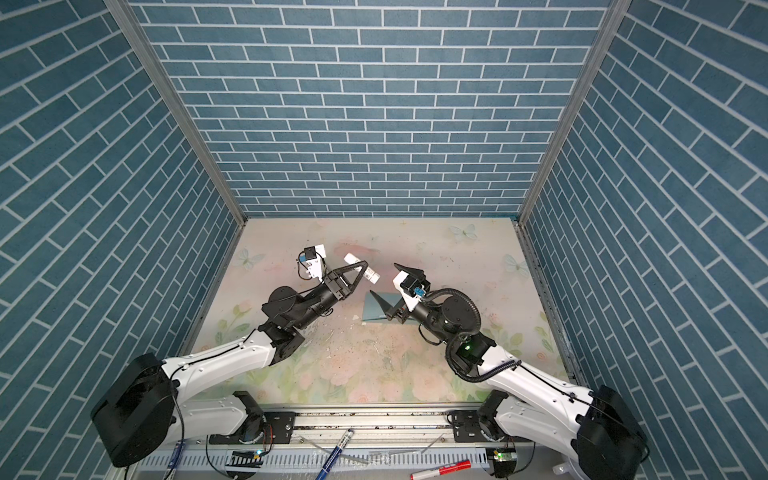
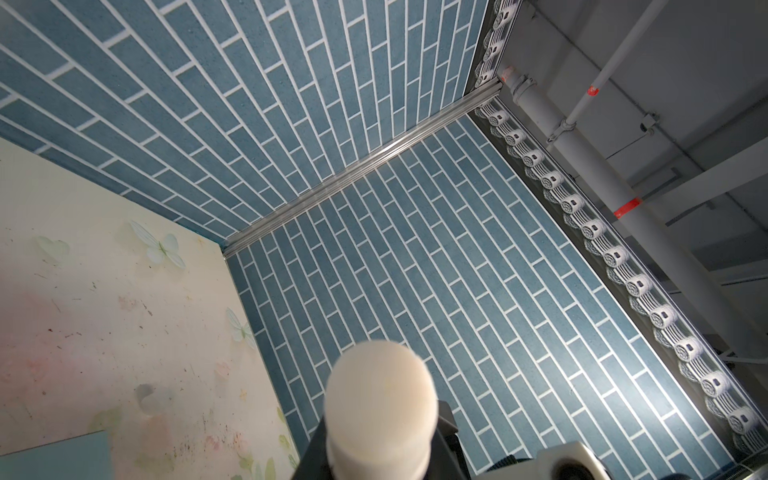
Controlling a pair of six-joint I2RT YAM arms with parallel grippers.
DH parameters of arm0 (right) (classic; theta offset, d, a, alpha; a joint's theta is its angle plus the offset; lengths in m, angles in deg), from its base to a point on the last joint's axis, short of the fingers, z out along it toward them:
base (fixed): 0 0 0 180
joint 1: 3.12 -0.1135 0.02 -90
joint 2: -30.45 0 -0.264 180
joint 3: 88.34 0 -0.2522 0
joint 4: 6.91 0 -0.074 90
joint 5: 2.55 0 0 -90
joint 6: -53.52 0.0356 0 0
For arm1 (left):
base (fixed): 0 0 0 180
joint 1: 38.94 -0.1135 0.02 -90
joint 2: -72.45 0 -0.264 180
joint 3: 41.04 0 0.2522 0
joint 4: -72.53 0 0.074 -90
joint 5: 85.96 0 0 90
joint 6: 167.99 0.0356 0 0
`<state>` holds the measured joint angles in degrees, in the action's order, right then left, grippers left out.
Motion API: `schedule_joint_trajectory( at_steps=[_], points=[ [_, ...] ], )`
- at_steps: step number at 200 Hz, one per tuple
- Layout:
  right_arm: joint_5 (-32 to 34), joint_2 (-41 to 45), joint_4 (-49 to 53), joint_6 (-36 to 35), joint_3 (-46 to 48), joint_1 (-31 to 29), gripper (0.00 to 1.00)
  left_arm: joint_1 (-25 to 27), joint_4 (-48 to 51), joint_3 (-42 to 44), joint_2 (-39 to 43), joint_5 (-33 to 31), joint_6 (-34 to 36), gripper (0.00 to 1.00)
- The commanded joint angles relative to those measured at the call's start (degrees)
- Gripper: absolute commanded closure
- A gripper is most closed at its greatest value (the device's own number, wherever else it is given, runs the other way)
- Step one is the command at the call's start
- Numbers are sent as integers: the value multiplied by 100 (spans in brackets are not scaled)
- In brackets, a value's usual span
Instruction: Place the letter into the envelope and seal it
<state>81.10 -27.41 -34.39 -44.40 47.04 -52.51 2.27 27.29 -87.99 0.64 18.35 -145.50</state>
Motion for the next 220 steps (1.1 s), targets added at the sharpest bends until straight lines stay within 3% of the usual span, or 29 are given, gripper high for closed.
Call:
schedule_joint_trajectory(
  at_steps=[1,104,220],
  points=[
    [-151,-172,-616,-76,-95,-9,19,-25,-252,-142,23,89,-50,100],
    [-181,-930,-1485,-60,-308,-17,41,-25,-372,-135,-21,108,-199,100],
    [-323,-1411,-1778,-51,-622,-20,53,-22,-390,-106,-39,116,-246,100]
  ],
)
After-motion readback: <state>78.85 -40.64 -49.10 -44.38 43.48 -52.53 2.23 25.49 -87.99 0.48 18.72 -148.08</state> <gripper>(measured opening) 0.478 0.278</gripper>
